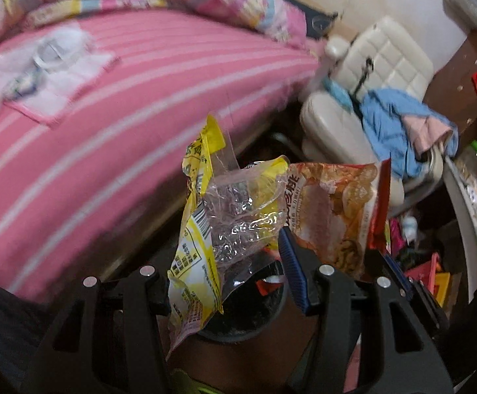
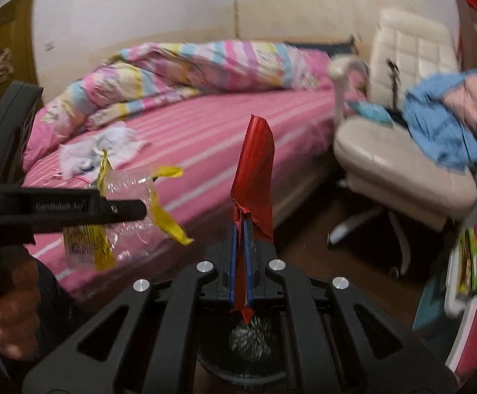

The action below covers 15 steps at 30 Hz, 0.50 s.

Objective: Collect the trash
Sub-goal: 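Lift the yellow wrapper with the left tool while the right tool carries the red packet toward the bin, then open both tools over the black bin to drop the wrappers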

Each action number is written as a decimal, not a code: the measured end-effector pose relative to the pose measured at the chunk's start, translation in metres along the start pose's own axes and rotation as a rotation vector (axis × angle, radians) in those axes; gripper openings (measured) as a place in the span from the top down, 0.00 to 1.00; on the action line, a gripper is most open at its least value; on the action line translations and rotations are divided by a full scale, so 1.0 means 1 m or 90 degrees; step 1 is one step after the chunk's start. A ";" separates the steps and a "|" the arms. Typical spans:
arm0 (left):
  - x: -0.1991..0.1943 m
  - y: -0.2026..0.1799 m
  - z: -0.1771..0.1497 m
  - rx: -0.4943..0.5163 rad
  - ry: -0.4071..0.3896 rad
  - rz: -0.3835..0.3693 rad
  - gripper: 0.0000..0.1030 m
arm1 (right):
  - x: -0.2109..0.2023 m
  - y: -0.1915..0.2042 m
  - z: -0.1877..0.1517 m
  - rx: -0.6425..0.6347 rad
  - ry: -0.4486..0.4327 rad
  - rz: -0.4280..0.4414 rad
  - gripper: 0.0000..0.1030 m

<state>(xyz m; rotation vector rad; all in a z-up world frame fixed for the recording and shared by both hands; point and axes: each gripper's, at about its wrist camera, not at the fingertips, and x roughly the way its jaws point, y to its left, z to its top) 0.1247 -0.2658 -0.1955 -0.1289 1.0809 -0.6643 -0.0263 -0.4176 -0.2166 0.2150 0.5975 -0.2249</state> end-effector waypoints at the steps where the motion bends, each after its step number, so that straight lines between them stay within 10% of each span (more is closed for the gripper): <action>1: 0.014 -0.002 -0.004 -0.002 0.022 -0.005 0.51 | 0.006 -0.006 -0.006 0.009 0.013 -0.006 0.95; 15: 0.124 0.007 -0.031 0.013 0.174 0.030 0.51 | 0.078 -0.034 -0.070 0.048 0.169 -0.020 0.95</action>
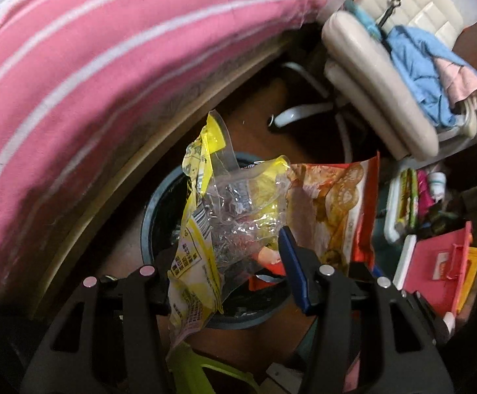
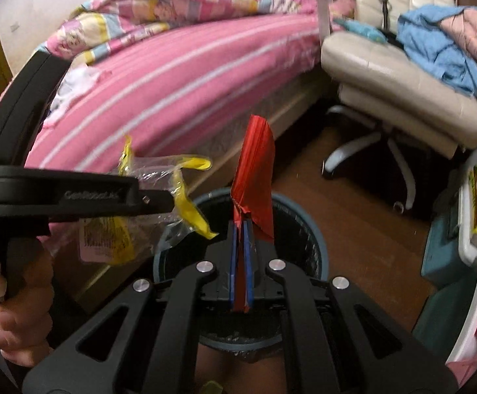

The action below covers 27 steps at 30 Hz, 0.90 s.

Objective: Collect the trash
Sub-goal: 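Open both tools over the black bin to drop the wrappers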

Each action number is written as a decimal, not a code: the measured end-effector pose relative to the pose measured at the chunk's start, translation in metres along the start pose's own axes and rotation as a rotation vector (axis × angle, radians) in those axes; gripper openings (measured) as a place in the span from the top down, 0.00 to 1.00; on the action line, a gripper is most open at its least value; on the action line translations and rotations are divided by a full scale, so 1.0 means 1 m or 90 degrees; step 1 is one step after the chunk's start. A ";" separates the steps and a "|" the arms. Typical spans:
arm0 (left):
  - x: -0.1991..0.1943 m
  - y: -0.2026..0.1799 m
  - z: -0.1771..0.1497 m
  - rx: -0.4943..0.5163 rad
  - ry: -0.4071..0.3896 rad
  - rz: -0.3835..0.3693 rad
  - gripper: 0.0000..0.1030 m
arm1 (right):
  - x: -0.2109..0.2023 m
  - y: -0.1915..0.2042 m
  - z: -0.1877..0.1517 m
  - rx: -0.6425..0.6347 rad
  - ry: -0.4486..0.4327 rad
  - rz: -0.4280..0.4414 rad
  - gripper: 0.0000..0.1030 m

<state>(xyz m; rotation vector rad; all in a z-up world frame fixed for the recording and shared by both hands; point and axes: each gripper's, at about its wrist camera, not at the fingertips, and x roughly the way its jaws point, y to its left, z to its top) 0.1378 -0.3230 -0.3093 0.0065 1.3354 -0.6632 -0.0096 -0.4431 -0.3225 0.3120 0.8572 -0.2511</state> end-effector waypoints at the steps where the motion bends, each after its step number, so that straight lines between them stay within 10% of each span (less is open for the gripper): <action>1: 0.007 0.001 0.001 0.004 0.007 0.001 0.51 | 0.005 0.000 -0.002 0.004 0.009 0.001 0.95; 21: 0.105 0.000 0.013 0.050 0.110 -0.021 0.46 | 0.082 -0.014 -0.020 0.078 0.125 -0.049 0.93; 27: 0.108 -0.008 0.010 0.071 0.117 -0.020 0.34 | 0.072 -0.021 -0.023 0.087 0.119 -0.072 0.67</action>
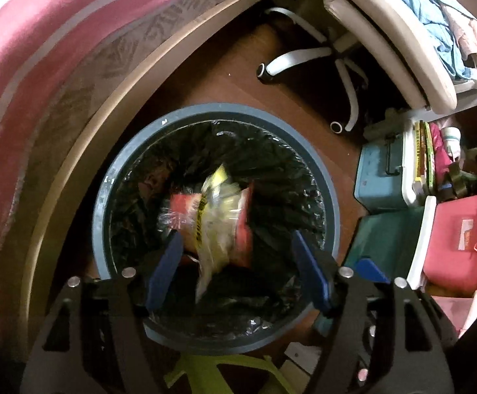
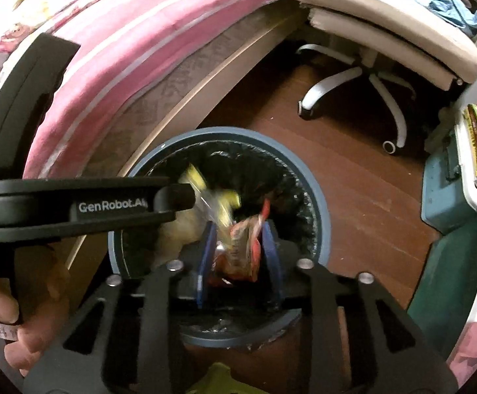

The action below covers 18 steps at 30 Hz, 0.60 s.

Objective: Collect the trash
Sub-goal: 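Open both tools over the black bin to drop the wrappers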

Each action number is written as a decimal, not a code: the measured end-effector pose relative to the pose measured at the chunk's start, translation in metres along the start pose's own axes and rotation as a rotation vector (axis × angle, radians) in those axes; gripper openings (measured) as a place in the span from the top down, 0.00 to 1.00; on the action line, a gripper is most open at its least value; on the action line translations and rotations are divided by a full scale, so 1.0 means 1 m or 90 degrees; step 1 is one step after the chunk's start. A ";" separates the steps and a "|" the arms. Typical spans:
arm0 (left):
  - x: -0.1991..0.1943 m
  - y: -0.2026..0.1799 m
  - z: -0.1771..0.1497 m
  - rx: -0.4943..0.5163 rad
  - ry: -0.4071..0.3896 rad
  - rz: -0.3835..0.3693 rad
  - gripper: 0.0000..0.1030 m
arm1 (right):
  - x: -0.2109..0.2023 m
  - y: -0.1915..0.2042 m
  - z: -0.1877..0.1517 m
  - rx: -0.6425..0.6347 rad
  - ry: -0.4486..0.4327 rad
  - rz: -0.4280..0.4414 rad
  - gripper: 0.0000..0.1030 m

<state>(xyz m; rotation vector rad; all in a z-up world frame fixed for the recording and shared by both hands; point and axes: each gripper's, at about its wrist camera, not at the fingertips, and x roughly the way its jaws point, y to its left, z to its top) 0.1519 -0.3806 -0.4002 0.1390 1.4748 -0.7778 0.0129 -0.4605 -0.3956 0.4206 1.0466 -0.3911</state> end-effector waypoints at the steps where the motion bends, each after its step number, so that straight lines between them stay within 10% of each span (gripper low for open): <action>1: -0.003 -0.001 0.000 -0.002 -0.004 -0.002 0.31 | -0.002 0.000 0.000 0.002 -0.002 -0.001 0.64; 18: -0.138 -0.001 -0.023 -0.011 -0.229 0.061 0.14 | -0.107 0.034 0.026 -0.012 -0.155 0.066 0.31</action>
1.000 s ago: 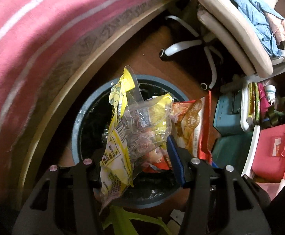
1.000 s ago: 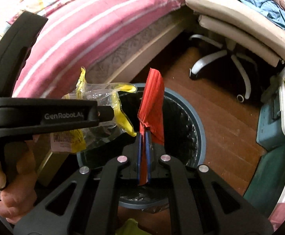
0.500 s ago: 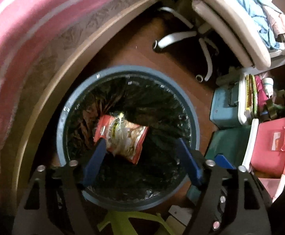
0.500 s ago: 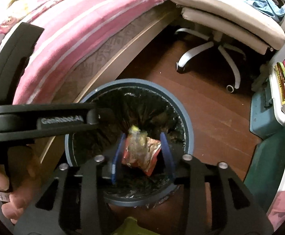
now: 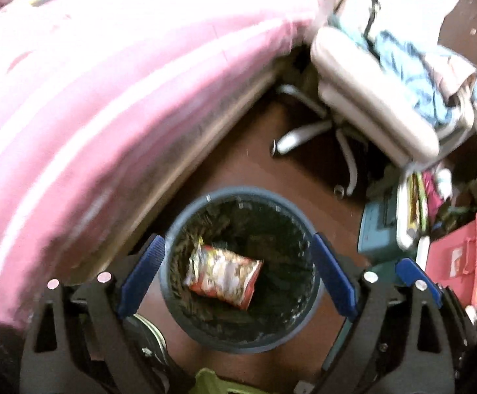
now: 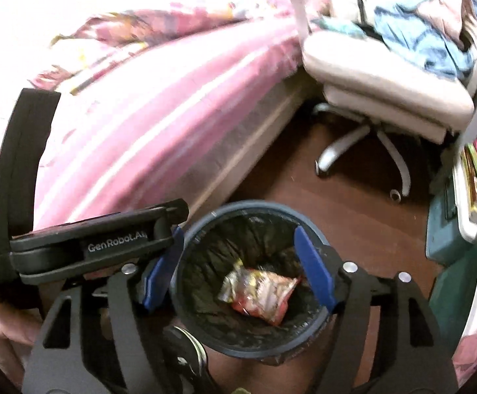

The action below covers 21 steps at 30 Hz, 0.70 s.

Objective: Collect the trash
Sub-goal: 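Open both tools over the black bin to drop the wrappers, then move both tools back toward the tissues and wipe pack on the bed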

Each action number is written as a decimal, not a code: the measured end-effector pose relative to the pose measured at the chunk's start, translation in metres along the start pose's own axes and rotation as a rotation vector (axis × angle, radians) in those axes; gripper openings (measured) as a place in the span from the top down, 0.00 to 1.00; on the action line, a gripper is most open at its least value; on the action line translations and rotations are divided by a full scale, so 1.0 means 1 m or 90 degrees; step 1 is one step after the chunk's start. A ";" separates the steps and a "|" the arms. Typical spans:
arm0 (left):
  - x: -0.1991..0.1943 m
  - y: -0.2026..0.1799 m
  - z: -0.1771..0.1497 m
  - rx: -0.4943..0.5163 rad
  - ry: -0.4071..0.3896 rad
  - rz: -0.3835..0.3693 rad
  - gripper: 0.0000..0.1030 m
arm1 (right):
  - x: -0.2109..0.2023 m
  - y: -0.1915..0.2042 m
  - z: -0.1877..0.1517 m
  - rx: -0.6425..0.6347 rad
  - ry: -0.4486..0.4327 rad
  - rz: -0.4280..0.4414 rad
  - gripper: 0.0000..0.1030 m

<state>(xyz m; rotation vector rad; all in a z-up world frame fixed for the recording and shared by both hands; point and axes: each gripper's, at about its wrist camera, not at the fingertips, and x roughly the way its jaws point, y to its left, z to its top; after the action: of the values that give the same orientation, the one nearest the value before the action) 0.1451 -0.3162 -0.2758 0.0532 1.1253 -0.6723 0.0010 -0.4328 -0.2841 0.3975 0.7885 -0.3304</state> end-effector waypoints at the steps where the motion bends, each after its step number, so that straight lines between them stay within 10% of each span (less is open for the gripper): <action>1: -0.010 0.001 0.001 -0.004 -0.013 0.003 0.14 | -0.006 0.005 0.003 -0.006 -0.008 0.005 0.31; 21: -0.222 0.074 0.011 -0.110 -0.224 0.088 0.14 | -0.136 0.140 0.055 -0.166 -0.167 0.147 0.23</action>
<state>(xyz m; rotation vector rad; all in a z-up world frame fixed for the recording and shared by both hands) 0.1354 -0.1568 -0.1047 -0.1295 0.8284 -0.4387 0.0048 -0.3166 -0.1175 0.1910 0.5144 -0.0594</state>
